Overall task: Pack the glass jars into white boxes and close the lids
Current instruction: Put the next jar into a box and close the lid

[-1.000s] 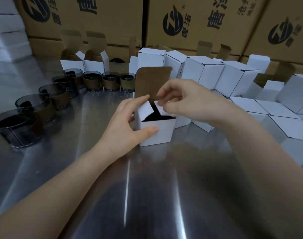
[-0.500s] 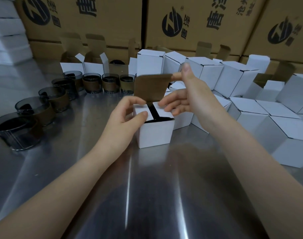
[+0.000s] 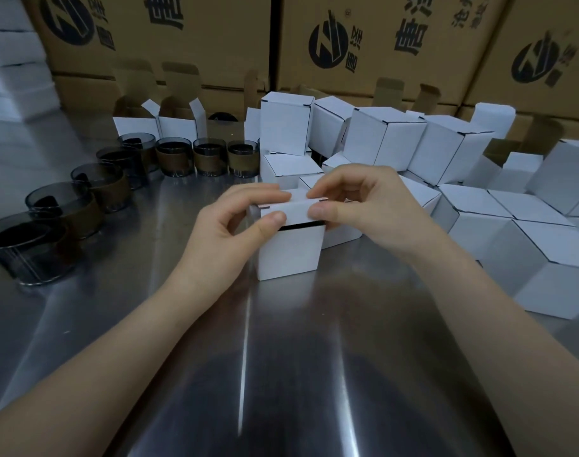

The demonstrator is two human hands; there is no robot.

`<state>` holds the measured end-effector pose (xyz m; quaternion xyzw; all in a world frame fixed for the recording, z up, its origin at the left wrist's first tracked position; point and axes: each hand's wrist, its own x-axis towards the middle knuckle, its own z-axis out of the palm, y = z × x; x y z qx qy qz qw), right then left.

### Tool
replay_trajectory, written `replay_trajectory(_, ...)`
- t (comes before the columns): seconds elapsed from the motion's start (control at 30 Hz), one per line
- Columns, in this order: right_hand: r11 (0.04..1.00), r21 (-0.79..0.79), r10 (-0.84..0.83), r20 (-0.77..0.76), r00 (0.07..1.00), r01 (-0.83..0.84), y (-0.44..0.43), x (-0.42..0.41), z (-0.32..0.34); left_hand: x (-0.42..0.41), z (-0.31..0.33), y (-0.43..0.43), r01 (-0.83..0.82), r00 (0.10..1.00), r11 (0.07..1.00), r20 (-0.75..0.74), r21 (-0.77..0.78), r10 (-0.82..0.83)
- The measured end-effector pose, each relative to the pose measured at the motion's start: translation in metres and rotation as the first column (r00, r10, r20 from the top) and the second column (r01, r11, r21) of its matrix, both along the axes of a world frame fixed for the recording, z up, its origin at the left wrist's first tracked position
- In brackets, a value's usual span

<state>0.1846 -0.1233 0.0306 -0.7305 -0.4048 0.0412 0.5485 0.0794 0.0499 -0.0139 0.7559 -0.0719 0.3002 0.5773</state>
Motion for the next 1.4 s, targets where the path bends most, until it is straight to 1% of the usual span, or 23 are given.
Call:
replay_trajectory(0.1, 1.000, 0.008, -0.009, 0.043, 0.999, 0.008, 0.001, -0.002, -0.002, 0.000, 0.001, 0.000, -0.012, 1.000, 0.998, 0.015, 0.056, 0.012)
replay_trajectory(0.17, 0.999, -0.014, -0.030, 0.074, 0.997, 0.031, 0.000, -0.001, -0.003, 0.000, 0.000, 0.001, -0.009, 1.000, 0.996, 0.017, 0.090, 0.008)
replay_trajectory(0.43, 0.994, -0.105, -0.020, 0.096, 0.995, 0.030, -0.001, 0.000, -0.005, 0.003, -0.003, 0.001, 0.012, 0.999, 0.998, -0.033, 0.063, -0.010)
replay_trajectory(0.73, 0.966, -0.254, 0.001, 0.146, 0.989, 0.036, -0.005, -0.002, -0.002, 0.003, -0.005, 0.005, -0.035, 0.993, 0.979, -0.105, 0.203, 0.057)
replay_trajectory(0.9, 0.947, -0.321, 0.030, 0.180, 0.983, 0.030, -0.005, -0.003, 0.002, 0.002, -0.004, 0.005, -0.059, 0.991, 0.974, -0.107, 0.221, 0.084)
replay_trajectory(1.07, 0.945, -0.317, 0.004, 0.256, 0.967, 0.080, -0.004, -0.003, -0.002, 0.000, -0.004, 0.002, -0.092, 0.990, 0.962, -0.079, 0.257, 0.116)
replay_trajectory(1.1, 0.947, -0.307, -0.004, 0.285, 0.959, 0.095, -0.004, -0.003, -0.003, 0.001, -0.005, 0.002, -0.120, 0.988, 0.953, -0.060, 0.277, 0.142)
replay_trajectory(1.17, 0.948, -0.286, -0.020, 0.393, 0.919, 0.142, -0.002, -0.003, -0.008, 0.003, -0.007, 0.000, -0.201, 0.977, 0.923, -0.002, 0.329, 0.213)
replay_trajectory(1.27, 0.947, -0.206, -0.090, 0.570, 0.817, 0.247, 0.006, -0.003, -0.017, 0.005, -0.011, -0.001, -0.329, 0.943, 0.855, 0.095, 0.402, 0.318)
replay_trajectory(1.4, 0.927, -0.129, -0.152, 0.729, 0.667, 0.352, 0.015, -0.001, -0.027, 0.008, -0.014, 0.000, -0.372, 0.927, 0.826, 0.121, 0.424, 0.355)
